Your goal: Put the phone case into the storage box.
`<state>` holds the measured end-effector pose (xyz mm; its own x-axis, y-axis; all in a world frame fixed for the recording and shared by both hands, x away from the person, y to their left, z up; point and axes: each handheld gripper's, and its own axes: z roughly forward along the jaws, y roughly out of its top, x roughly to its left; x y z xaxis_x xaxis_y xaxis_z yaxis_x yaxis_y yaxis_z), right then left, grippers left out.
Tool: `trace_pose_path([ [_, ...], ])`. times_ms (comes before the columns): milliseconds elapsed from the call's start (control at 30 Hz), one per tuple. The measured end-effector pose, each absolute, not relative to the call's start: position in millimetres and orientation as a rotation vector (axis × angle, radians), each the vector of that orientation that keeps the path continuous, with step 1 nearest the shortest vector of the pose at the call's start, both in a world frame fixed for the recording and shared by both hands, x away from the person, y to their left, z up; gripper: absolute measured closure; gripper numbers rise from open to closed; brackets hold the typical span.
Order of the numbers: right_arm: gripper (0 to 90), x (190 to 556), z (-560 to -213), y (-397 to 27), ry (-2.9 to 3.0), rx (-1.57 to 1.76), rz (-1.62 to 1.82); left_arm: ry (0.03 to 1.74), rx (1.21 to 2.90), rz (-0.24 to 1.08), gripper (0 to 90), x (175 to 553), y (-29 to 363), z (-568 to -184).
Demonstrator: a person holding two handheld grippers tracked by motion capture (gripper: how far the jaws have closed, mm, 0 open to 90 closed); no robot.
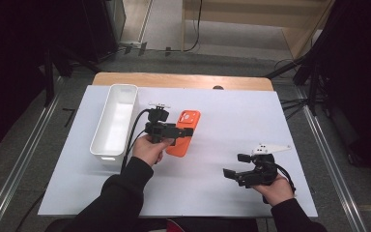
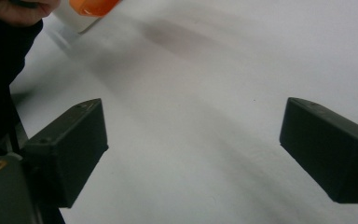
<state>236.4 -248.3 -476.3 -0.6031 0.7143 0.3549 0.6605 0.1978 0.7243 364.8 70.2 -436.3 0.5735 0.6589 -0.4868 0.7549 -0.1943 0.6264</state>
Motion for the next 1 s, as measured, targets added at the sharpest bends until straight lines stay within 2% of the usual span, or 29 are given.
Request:
trace_pose_path([
  [500,12.5,247.6,-466.7,-243.3,2.313,1.416,1.425,1.174,1.865,-0.089,14.5,358.2,73.1,-441.0],
  [1000,15.1,267.0,-451.9,-235.5,2.270,1.575,1.434,1.209,1.806,-0.111,14.6,357.4,76.0,-445.9],
])
